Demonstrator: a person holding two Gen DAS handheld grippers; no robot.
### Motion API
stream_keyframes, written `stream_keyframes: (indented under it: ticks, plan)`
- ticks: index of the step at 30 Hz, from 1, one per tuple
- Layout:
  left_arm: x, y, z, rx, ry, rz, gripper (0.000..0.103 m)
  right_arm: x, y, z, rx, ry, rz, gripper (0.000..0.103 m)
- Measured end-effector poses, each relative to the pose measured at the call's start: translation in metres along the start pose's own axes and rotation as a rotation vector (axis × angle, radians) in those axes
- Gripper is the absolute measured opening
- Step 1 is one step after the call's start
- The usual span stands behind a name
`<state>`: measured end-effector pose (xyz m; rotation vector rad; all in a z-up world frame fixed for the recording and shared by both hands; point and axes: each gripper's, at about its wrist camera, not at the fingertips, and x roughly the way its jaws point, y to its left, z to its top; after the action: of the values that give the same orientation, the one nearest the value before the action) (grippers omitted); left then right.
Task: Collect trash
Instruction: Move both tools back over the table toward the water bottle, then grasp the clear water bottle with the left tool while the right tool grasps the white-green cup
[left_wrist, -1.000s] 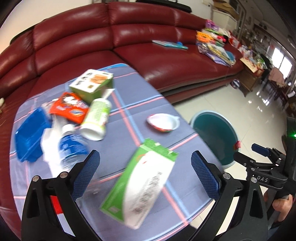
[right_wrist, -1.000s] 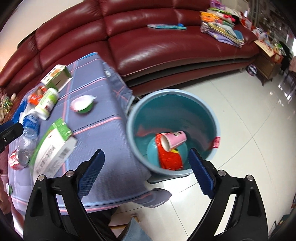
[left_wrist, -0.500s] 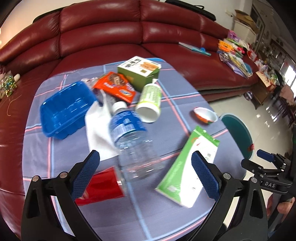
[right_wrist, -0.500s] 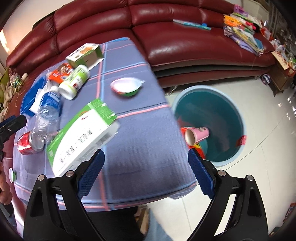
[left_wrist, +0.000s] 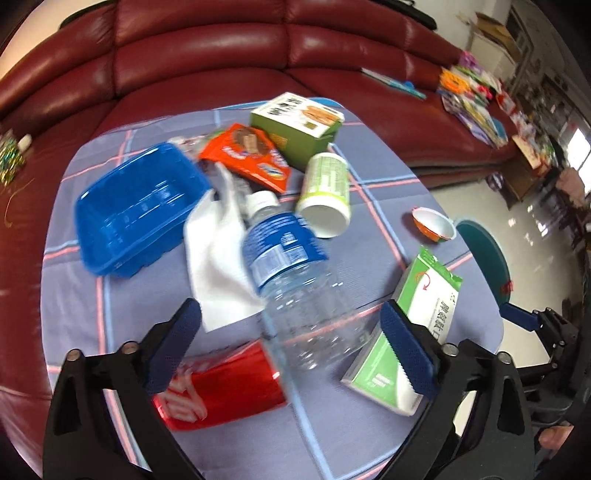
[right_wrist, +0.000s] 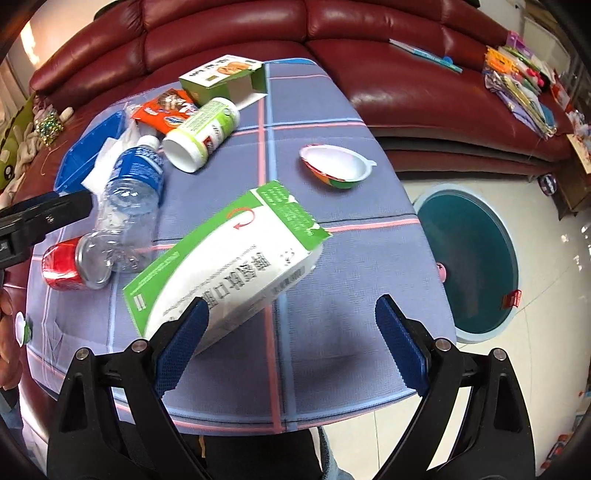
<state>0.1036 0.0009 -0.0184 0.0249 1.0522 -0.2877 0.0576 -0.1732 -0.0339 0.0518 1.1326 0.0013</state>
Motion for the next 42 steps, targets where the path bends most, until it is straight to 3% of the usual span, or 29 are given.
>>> stream_keyframes:
  ticks: [3,9,16,24,30,35,38,42]
  plan:
    - [0.017,-0.007,0.008,-0.003,0.044,-0.019,0.081,0.003,-0.011,0.004,0.02,0.007,-0.013,0.088]
    - [0.048,-0.017,0.017,0.005,0.099,0.046,0.08,0.007,-0.022,0.013,0.036,0.008,0.0,0.088]
    - [0.072,-0.018,0.02,0.008,0.143,0.051,0.077,0.015,-0.015,0.013,0.014,0.02,0.011,0.087]
    - [0.041,-0.003,0.018,-0.014,0.062,-0.009,0.068,0.011,-0.01,0.018,0.012,0.007,0.011,0.088]
    - [0.009,0.009,0.016,-0.017,0.005,-0.028,0.068,0.006,0.009,0.026,-0.016,-0.004,0.023,0.088]
    - [-0.021,0.029,0.024,-0.025,-0.086,-0.015,0.068,0.007,0.032,0.059,-0.038,-0.033,0.057,0.088]
    - [-0.024,0.042,0.034,-0.012,-0.127,0.036,0.068,0.014,0.048,0.087,-0.049,-0.053,0.069,0.088]
    - [-0.023,0.061,0.048,-0.026,-0.154,0.041,0.068,0.035,0.067,0.128,-0.045,-0.073,0.109,0.088]
